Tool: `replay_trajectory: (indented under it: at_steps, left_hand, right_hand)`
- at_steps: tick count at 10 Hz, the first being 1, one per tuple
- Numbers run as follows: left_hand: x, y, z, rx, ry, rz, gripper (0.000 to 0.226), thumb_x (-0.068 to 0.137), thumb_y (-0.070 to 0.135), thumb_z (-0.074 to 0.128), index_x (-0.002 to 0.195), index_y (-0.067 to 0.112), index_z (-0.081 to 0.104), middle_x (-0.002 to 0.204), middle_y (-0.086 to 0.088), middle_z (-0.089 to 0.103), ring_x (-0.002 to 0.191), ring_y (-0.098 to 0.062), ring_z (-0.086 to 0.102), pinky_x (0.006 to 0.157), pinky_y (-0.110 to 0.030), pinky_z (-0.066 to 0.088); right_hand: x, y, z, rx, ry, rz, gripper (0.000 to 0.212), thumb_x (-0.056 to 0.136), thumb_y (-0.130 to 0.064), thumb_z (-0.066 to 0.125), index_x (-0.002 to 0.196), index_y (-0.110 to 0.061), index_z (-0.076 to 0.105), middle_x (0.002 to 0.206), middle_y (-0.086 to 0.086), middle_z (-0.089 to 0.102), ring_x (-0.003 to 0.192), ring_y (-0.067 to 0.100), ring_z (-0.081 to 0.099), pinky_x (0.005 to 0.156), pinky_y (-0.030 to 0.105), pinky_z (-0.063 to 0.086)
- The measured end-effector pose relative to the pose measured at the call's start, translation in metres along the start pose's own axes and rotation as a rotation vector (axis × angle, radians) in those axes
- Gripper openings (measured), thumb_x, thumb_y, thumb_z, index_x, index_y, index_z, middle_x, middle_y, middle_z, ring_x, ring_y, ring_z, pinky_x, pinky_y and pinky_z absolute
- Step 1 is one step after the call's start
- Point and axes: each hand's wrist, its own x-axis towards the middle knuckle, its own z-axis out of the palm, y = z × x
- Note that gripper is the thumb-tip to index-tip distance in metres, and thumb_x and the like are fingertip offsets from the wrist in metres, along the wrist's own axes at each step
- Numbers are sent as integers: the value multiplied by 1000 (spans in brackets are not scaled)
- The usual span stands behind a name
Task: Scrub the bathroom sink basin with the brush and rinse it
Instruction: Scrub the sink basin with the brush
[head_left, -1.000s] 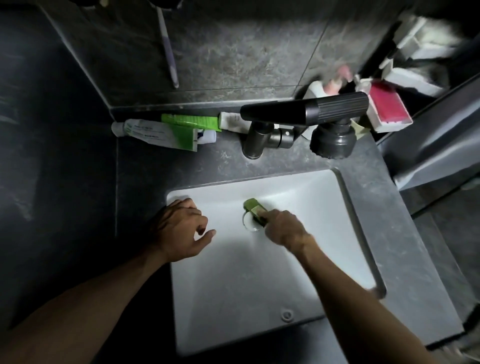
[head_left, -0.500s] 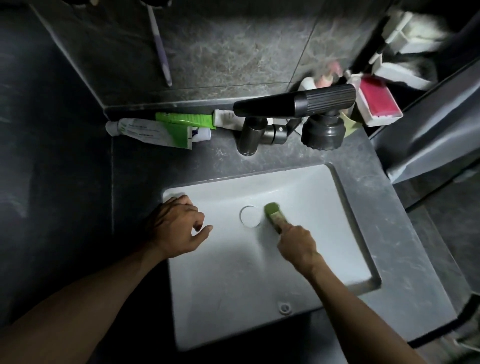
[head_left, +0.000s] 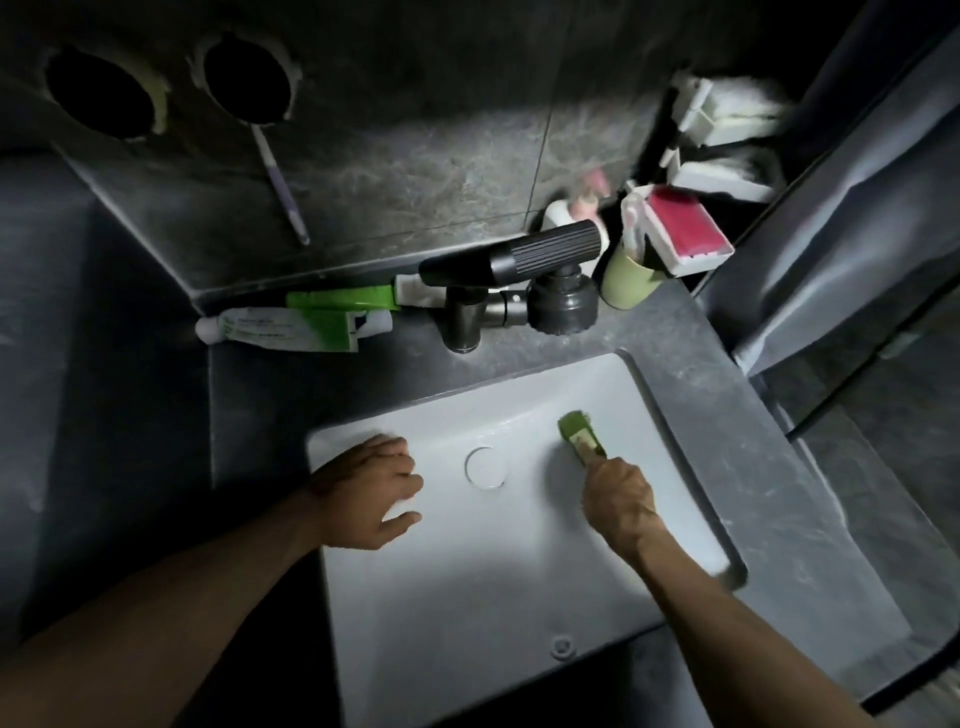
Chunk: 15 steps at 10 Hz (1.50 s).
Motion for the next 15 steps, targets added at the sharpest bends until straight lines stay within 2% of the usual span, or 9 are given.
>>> replay_trajectory:
  at_steps: [1,3,4,6,8,10,12,14,15]
  left_hand:
    - [55,-8,-17,131,-57,310,28,94,46,55,93,19,61,88,-3,55,94,-27,52,96,-42,43]
    - [166,-40,-38,260,-76,567,31,89,39,55,108,15,59,102,-5,54,111,-32,54,120,-52,27]
    - [186,-46,-27,265,-95,618,35,86,39,61,112,16,61,107,-4,59,128,-30,51,124,-54,17]
    - [189,-52,-4,241,-47,612,29,93,45,53,96,20,68,93,6,63,141,-24,42,125,-55,13]
    - [195,-56,5,220,-66,574,33,97,51,47,82,24,60,87,11,63,144,-19,36,121,-54,21]
    - [198,-55,9,135,-31,550,18,96,22,50,110,23,63,169,1,20,157,-17,12,108,-56,39]
    - [200,-49,2,190,-5,515,40,82,-7,49,108,19,64,172,-2,-1,159,-23,-1,104,-54,44]
    - [204,-58,10,130,49,545,34,79,-6,42,68,24,55,106,8,70,158,-29,10,110,-57,38]
    - [205,-53,5,104,124,567,34,79,-2,39,60,24,48,75,8,62,157,-29,17,121,-54,25]
  right_hand:
    - [-11,-22,14,40,-30,-172,57,99,-8,30,154,-22,24,121,14,60,108,27,61,88,34,50]
    - [14,0,7,42,183,-37,51,92,-3,23,117,-9,67,78,18,65,65,31,65,53,34,48]
    - [-6,-14,25,61,57,-196,52,100,-4,21,152,-7,27,108,21,61,93,31,63,75,38,51]
    - [35,12,-4,74,366,114,11,76,-27,75,73,-20,68,51,-8,54,42,5,52,40,14,14]
    - [11,-3,26,170,148,-149,51,101,-9,25,148,-22,39,88,14,58,74,29,57,67,36,47]
    - [22,-8,34,41,319,-64,61,89,7,37,148,-3,30,68,10,52,54,21,53,46,30,42]
    - [38,15,28,236,367,56,61,95,-4,30,154,-21,30,73,1,41,61,20,50,60,33,43]
    - [-7,-7,23,405,14,-80,61,100,-7,30,156,-28,18,122,16,58,104,33,60,90,40,47]
    - [29,35,1,306,166,75,38,103,-12,33,136,-12,51,112,17,63,102,35,62,82,41,48]
